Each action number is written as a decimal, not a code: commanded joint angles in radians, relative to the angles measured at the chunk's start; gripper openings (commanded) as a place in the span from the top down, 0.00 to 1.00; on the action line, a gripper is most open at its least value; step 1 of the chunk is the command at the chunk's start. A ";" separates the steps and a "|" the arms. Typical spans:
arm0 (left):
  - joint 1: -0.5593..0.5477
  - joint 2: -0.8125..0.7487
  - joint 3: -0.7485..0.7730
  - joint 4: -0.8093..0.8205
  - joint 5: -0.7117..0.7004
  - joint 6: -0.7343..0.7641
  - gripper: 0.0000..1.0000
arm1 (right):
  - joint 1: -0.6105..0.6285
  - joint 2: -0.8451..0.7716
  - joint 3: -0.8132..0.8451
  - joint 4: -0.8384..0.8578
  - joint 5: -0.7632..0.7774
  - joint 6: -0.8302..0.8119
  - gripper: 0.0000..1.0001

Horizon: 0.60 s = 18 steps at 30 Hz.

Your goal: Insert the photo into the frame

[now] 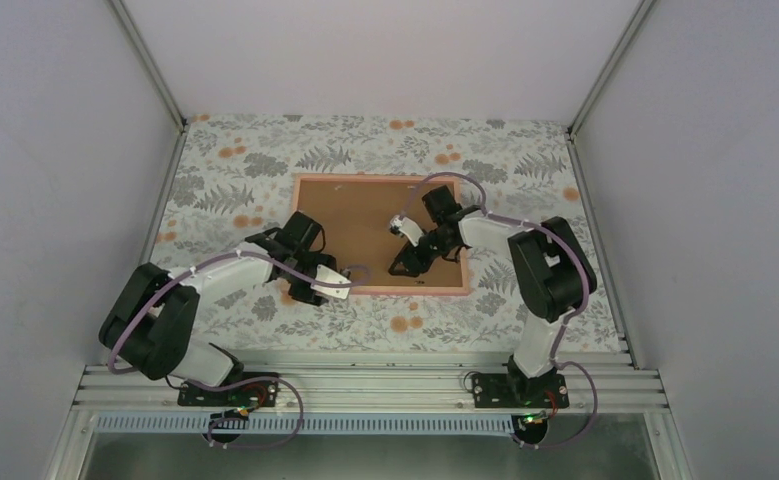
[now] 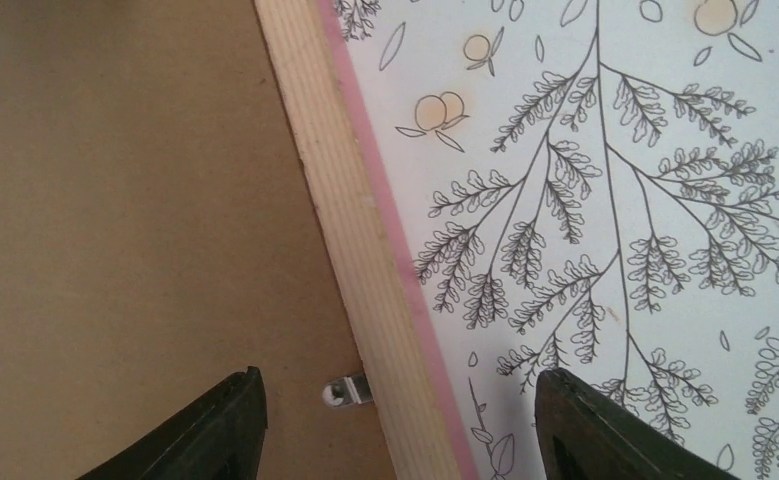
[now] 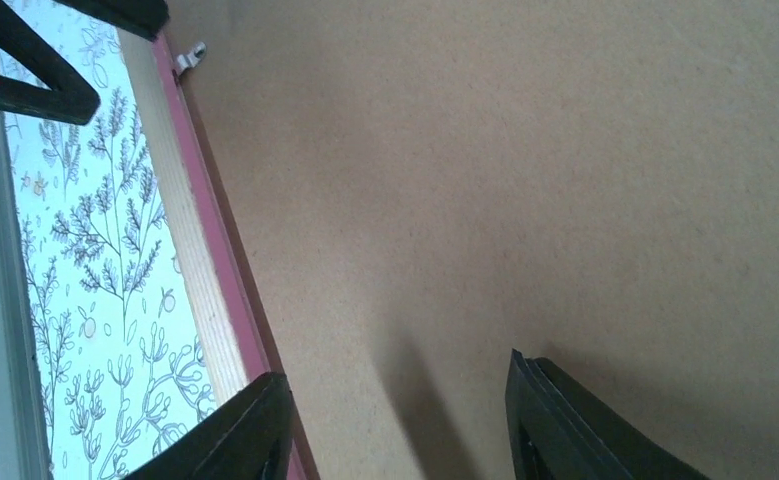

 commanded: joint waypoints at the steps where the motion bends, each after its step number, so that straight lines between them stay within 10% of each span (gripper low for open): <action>1: 0.005 -0.011 -0.001 0.013 0.017 -0.025 0.31 | -0.004 -0.083 -0.039 -0.073 0.056 -0.028 0.42; 18: 0.007 0.056 0.004 0.086 -0.018 -0.105 0.32 | -0.012 -0.383 -0.290 -0.136 0.281 -0.310 0.18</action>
